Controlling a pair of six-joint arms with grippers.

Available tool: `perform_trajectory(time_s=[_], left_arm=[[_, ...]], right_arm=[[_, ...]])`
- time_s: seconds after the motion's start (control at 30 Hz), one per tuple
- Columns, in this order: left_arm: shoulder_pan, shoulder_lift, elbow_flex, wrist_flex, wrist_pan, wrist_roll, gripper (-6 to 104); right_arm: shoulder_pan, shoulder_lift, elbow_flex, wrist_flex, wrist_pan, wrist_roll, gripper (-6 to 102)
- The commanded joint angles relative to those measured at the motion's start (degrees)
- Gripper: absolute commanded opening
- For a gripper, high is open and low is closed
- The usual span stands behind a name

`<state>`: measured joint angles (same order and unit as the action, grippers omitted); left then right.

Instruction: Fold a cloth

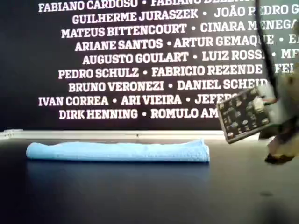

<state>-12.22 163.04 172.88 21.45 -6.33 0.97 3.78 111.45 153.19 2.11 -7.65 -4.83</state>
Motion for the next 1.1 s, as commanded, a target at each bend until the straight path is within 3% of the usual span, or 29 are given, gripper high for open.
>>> perform_trajectory(time_s=[0.0,0.13,0.2,0.33,0.73,0.9,1.07], left_arm=[[0.4,-7.6,-6.8,-3.3,0.3,0.4,66],[0.5,-23.1,-17.1,-8.1,0.3,0.6,72],[0.5,-32.3,-21.9,-10.2,0.3,0.6,82],[0.4,-47.3,-30.0,-11.5,0.3,0.6,103],[0.5,-65.2,-46.4,-11.6,0.2,0.0,99],[0.8,-71.1,-51.9,-11.6,-0.6,0.3,99],[0.5,-76.4,-56.7,-11.6,-0.6,-0.1,99]], right_arm=[[1.4,-12.8,-18.0,-2.7,-0.7,0.53,58],[6.2,-18.2,-24.7,-2.7,-0.6,0.53,64],[9.4,-19.4,-25.9,-2.7,-0.6,-0.44,70],[13.5,-20.2,-29.5,-2.7,-0.6,0.26,79],[14.6,-22.8,-35.8,-2.7,-0.3,-0.44,80],[14.5,-27.6,-36.2,-2.5,0.4,0.35,80],[14.5,-29.1,-40.4,6.0,0.4,0.35,80]])
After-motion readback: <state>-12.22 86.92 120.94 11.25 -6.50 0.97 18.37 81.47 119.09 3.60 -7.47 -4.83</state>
